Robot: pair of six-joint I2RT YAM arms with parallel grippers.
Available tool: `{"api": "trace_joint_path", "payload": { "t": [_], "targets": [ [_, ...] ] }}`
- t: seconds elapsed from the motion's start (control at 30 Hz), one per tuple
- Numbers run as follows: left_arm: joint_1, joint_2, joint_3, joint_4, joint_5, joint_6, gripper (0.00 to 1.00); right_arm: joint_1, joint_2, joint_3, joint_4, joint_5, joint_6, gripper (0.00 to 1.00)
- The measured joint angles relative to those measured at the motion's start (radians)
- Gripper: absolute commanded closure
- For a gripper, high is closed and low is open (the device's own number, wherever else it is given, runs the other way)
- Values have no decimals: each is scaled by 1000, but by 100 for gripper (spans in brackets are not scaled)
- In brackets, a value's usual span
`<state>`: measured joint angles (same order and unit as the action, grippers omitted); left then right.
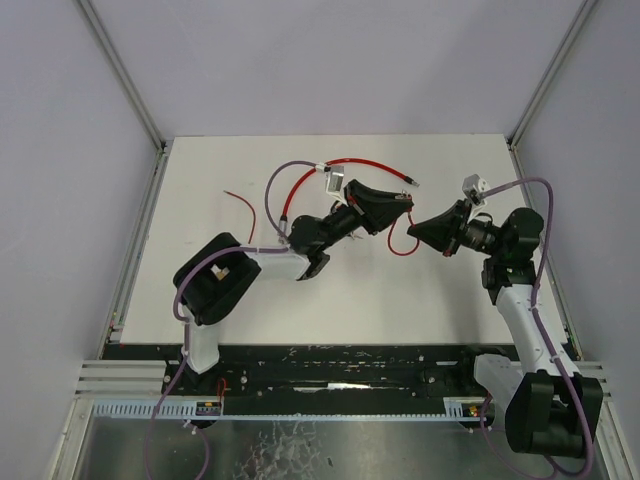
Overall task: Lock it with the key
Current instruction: Lock the lock.
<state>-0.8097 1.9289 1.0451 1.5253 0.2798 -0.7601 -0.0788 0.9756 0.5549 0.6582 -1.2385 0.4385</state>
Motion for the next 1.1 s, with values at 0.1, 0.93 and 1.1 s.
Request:
{"api": "trace_joint_path", "payload": {
  "t": [0.1,0.93,1.1],
  "targets": [
    [14,0,28,-29,50,23,100,-7,-13,72,-214,-8,-174,100],
    [118,0,64,-156,309,-2,60,-13,-19,124,-462,-3,-414,100],
    [122,0,64,-152,323,-42,60,-13,-19,124,-439,-6,-411,100]
  ]
}}
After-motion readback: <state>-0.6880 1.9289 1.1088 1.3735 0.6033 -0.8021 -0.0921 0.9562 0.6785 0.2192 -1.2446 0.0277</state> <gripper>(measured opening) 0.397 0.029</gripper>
